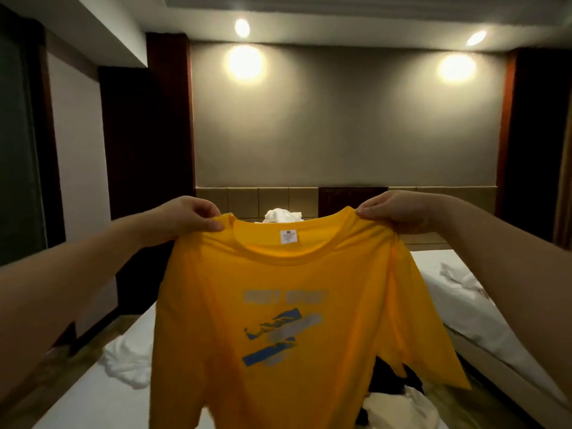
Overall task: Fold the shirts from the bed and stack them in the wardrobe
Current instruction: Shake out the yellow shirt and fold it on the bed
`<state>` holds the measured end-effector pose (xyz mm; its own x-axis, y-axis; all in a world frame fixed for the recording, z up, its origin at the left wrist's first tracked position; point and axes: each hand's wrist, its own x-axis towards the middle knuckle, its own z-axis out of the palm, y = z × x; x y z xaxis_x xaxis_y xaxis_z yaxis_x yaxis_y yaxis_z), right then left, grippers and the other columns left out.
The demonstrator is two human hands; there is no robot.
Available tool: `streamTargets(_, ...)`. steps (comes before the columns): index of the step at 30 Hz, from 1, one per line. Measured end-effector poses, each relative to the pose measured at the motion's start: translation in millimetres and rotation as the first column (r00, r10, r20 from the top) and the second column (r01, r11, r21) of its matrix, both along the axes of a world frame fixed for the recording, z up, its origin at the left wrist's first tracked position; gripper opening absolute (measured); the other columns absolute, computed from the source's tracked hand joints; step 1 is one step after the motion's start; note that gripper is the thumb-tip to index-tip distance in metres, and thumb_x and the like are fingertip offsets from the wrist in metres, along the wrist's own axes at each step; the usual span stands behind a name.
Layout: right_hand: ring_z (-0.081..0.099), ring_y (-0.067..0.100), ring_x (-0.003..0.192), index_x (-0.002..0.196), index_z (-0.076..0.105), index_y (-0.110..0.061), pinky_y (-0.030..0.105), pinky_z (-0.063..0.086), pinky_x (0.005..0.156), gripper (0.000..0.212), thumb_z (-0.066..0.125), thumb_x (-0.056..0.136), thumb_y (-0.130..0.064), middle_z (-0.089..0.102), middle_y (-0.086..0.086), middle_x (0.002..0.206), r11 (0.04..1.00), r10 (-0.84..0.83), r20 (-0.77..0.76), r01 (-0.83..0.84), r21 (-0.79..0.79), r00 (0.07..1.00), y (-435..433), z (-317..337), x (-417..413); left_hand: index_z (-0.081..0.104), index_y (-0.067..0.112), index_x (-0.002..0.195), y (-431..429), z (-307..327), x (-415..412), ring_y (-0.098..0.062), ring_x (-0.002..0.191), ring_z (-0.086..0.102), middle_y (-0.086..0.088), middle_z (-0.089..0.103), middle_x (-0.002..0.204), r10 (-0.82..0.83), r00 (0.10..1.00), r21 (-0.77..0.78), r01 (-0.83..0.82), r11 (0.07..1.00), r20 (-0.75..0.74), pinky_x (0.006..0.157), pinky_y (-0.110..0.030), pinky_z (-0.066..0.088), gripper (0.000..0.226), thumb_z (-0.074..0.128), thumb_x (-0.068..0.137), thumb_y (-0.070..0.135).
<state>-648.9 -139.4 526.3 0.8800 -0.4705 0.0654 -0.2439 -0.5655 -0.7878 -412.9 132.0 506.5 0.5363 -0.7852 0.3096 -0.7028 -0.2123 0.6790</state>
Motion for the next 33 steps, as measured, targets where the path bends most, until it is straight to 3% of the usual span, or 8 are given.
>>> streamTargets(2,0.058,0.027,0.107,0.123,0.056,-0.012,0.040,0.048,0.094,0.036,0.051,0.093,-0.031,0.058,0.010,0.120,0.992,-0.056,0.050,0.061,-0.112,0.997,3,7,3,0.062,0.009,0.094,3,15,-3,-0.028,0.091,0.059,-0.013,0.059,0.097,-0.014,1.000,0.063,0.014,0.998,0.004,0.078,-0.037,0.052,0.012,0.059,0.084,0.015)
streamTargets(6,0.058,0.020,0.092,0.125,0.057,-0.006,0.028,0.048,0.074,0.041,0.050,0.095,-0.034,0.059,0.009,0.109,0.942,-0.161,0.409,0.263,-0.206,0.898,6,25,19,0.060,0.013,0.087,8,48,3,-0.018,0.075,0.055,-0.007,0.056,0.085,-0.118,0.983,-0.305,0.071,0.950,-0.140,0.053,-0.020,0.051,0.013,0.058,0.077,0.022)
streamTargets(14,0.054,0.032,0.111,0.122,0.058,-0.002,0.029,0.035,0.081,0.044,0.039,0.100,-0.035,0.060,0.019,0.121,0.740,-0.214,0.604,0.531,-0.413,0.768,18,40,61,0.059,0.012,0.100,-6,55,13,-0.027,0.093,0.052,-0.006,0.053,0.093,0.160,0.984,-0.298,-0.129,0.946,0.081,0.082,-0.038,0.045,0.014,0.052,0.092,0.022)
streamTargets(18,0.060,0.027,0.097,0.121,0.058,-0.005,0.030,0.045,0.079,0.039,0.047,0.096,-0.033,0.062,0.017,0.115,0.910,-0.160,0.436,0.304,-0.283,0.886,13,46,64,0.062,0.018,0.094,2,62,22,-0.031,0.098,0.058,-0.009,0.059,0.099,0.055,0.997,-0.075,-0.051,0.996,0.054,0.074,-0.032,0.051,0.021,0.062,0.078,0.032)
streamTargets(23,0.071,0.020,0.073,0.097,0.069,-0.011,0.031,0.058,0.056,0.064,0.086,0.048,-0.047,0.073,0.011,0.092,0.973,0.099,0.318,-0.159,0.167,0.943,-10,41,49,0.061,0.025,0.091,6,52,37,-0.020,0.080,0.060,-0.002,0.060,0.091,-0.018,0.993,-0.285,-0.016,0.959,-0.114,0.047,-0.018,0.050,0.101,0.074,0.005,0.077)
streamTargets(25,0.072,0.023,0.077,0.095,0.070,-0.011,0.032,0.057,0.056,0.081,0.093,0.026,-0.046,0.073,0.012,0.093,0.948,0.136,0.312,-0.215,0.233,0.940,-15,35,52,0.060,0.021,0.091,-1,45,38,-0.020,0.078,0.060,-0.006,0.061,0.093,-0.035,0.985,-0.263,-0.011,0.965,-0.169,0.049,-0.021,0.051,0.096,0.077,0.014,0.075)
streamTargets(29,0.064,0.031,0.088,0.124,0.054,-0.005,0.042,0.052,0.073,0.055,0.070,0.079,-0.031,0.065,0.016,0.103,0.951,-0.171,0.279,0.084,0.298,0.945,-19,15,80,0.058,0.012,0.097,-25,32,35,-0.025,0.084,0.057,-0.017,0.055,0.108,0.033,0.957,-0.257,-0.110,0.960,-0.288,0.067,-0.033,0.048,0.038,0.063,0.071,0.039)
streamTargets(33,0.058,0.035,0.096,0.121,0.050,-0.007,0.048,0.048,0.088,0.045,0.064,0.086,-0.031,0.057,0.016,0.111,0.825,-0.439,0.277,0.262,0.500,0.855,6,-26,112,0.050,0.012,0.114,-53,-1,25,-0.028,0.084,0.055,-0.009,0.056,0.096,0.112,0.841,-0.315,-0.317,0.895,-0.529,0.077,-0.042,0.044,0.037,0.063,0.086,0.032)
